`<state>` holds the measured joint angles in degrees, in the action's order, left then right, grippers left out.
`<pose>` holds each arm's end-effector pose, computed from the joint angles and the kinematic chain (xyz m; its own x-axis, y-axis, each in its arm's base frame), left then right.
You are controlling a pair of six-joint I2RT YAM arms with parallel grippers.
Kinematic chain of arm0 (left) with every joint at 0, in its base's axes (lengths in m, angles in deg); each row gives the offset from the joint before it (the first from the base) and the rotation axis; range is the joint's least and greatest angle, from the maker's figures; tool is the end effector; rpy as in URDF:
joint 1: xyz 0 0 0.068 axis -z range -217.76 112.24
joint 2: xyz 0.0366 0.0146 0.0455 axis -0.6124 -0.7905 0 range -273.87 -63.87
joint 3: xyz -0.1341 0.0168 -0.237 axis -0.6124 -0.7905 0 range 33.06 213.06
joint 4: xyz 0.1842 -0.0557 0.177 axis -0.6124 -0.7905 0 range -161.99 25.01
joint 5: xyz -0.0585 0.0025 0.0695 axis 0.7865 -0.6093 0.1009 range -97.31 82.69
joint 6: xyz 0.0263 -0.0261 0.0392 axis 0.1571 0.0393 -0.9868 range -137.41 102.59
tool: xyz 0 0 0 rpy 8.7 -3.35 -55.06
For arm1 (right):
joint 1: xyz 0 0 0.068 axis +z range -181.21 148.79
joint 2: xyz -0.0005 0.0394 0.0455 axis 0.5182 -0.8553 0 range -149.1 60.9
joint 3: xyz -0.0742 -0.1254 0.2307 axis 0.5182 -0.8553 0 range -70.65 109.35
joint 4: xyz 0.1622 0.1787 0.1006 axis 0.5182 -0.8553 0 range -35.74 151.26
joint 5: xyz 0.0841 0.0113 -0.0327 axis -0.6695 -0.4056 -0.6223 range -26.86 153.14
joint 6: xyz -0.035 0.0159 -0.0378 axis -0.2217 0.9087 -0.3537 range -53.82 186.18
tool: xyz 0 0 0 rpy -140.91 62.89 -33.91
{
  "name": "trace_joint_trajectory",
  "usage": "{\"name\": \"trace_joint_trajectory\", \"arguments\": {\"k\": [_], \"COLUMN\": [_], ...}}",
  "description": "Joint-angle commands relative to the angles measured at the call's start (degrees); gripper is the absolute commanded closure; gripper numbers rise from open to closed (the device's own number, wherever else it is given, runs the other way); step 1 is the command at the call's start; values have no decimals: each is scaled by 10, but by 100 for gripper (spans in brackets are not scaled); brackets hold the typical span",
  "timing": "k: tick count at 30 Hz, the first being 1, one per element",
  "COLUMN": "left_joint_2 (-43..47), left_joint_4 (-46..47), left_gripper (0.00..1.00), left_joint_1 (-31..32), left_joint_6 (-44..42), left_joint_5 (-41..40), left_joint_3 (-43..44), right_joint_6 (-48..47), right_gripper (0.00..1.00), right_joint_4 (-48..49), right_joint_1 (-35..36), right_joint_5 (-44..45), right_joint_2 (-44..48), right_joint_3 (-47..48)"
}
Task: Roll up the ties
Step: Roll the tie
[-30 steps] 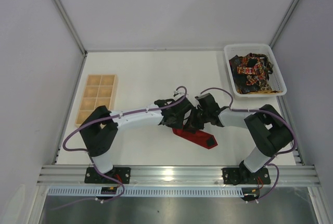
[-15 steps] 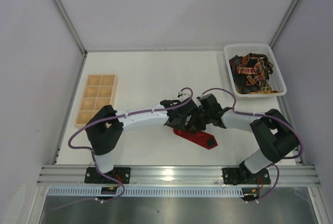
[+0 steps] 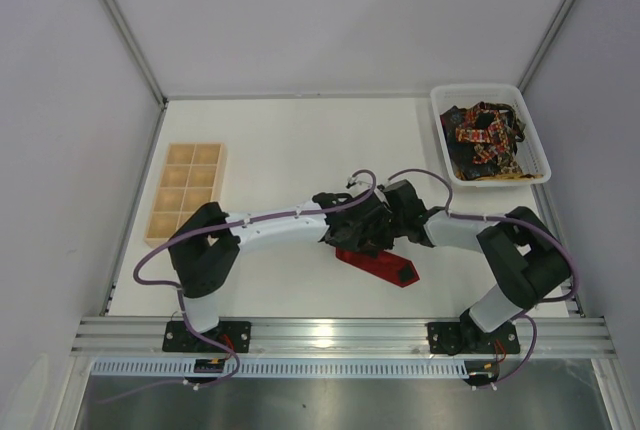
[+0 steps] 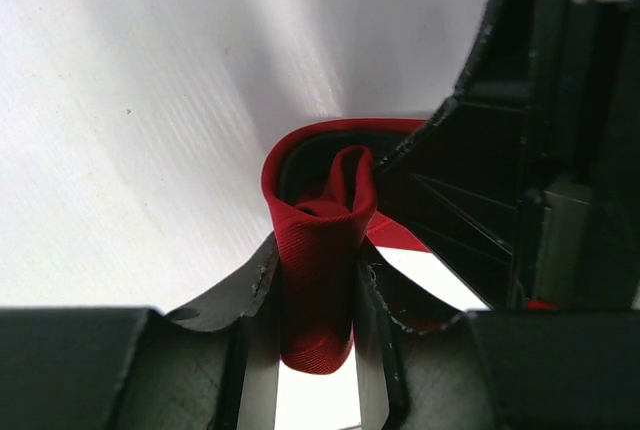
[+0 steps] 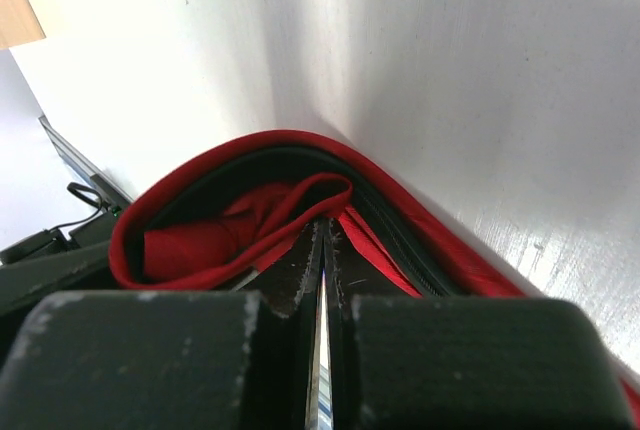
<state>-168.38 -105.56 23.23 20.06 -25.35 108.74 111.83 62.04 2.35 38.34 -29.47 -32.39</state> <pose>0.1879 -0.3162 0.2025 -0.8340 0.3114 -0.4555 0.3420 0.9396 0.0161 0.2300 0.1705 0.1380 -0.9698 0.1356 -0.2026 -0.0381 0.7363 0.6756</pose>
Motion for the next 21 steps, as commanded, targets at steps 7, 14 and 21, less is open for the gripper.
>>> {"name": "trace_joint_trajectory", "arguments": {"k": [7, 14, 21], "left_joint_2": [-16, -34, -48], "left_joint_4": [2, 6, 21], "left_gripper": [100, 100, 100], "left_joint_1": [18, 26, 30], "left_joint_6": [1, -2, -1], "left_joint_5": [-2, 6, 29], "left_joint_3": [36, 50, 50], "right_joint_6": [19, 22, 22], "right_gripper": [97, 97, 97], "right_joint_4": [58, 65, 68], "right_joint_1": [-1, -2, -2], "right_joint_5": [-17, -18, -20], "right_joint_2": [-23, -24, -20], "right_joint_3": [-15, -20, -25]}}
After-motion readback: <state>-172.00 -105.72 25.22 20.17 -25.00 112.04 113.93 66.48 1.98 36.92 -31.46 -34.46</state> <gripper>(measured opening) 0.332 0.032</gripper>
